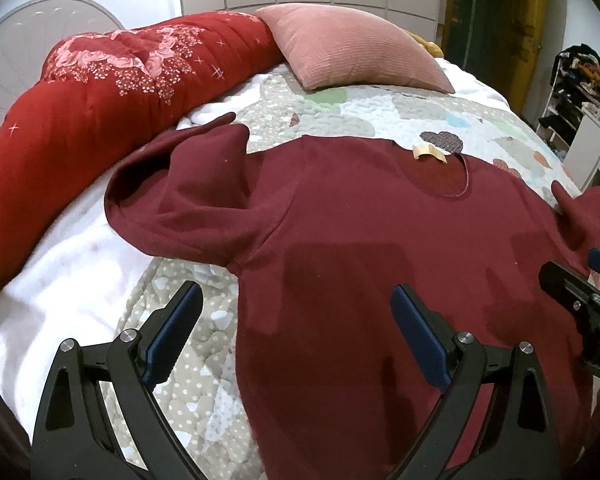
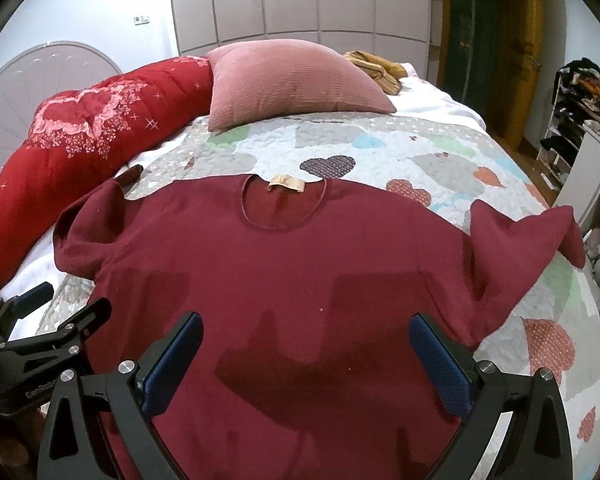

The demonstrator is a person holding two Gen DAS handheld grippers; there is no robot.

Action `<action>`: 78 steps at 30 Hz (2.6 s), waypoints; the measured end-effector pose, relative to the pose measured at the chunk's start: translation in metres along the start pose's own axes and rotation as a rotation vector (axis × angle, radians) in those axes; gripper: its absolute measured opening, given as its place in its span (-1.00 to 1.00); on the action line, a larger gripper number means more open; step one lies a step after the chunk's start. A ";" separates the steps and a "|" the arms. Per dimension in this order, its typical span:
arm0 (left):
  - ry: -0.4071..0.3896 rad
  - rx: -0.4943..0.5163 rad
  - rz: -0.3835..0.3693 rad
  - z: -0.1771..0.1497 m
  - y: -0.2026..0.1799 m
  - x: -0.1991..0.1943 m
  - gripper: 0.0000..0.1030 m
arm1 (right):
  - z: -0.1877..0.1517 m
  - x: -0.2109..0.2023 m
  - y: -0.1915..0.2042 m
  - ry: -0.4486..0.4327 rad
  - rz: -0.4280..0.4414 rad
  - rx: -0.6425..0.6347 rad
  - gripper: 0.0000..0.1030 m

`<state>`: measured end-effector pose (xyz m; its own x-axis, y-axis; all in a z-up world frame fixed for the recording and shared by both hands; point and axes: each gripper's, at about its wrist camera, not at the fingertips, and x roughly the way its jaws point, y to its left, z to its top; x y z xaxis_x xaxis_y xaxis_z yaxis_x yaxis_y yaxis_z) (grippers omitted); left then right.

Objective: Fold small clothes
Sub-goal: 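Move both tools over the dark red sweatshirt lying flat, then grasp the sleeve nearest the left tool and lift it across the body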

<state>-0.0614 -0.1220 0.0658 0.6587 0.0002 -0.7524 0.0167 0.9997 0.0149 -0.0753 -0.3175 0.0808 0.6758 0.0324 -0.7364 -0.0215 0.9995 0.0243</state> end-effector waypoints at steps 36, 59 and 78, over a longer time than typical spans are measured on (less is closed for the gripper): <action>0.025 -0.034 0.015 0.013 0.033 0.029 0.85 | 0.009 0.045 0.037 0.068 0.076 -0.008 0.99; 0.031 -0.111 0.215 0.079 0.168 0.080 0.85 | 0.013 0.053 0.065 0.076 0.139 -0.070 0.99; 0.084 -0.253 0.018 0.107 0.198 0.108 -0.86 | 0.014 0.072 0.057 0.118 0.146 -0.053 0.99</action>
<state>0.0934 0.0736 0.0579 0.5923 0.0093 -0.8056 -0.1898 0.9734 -0.1283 -0.0178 -0.2577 0.0384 0.5718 0.1743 -0.8017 -0.1539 0.9826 0.1039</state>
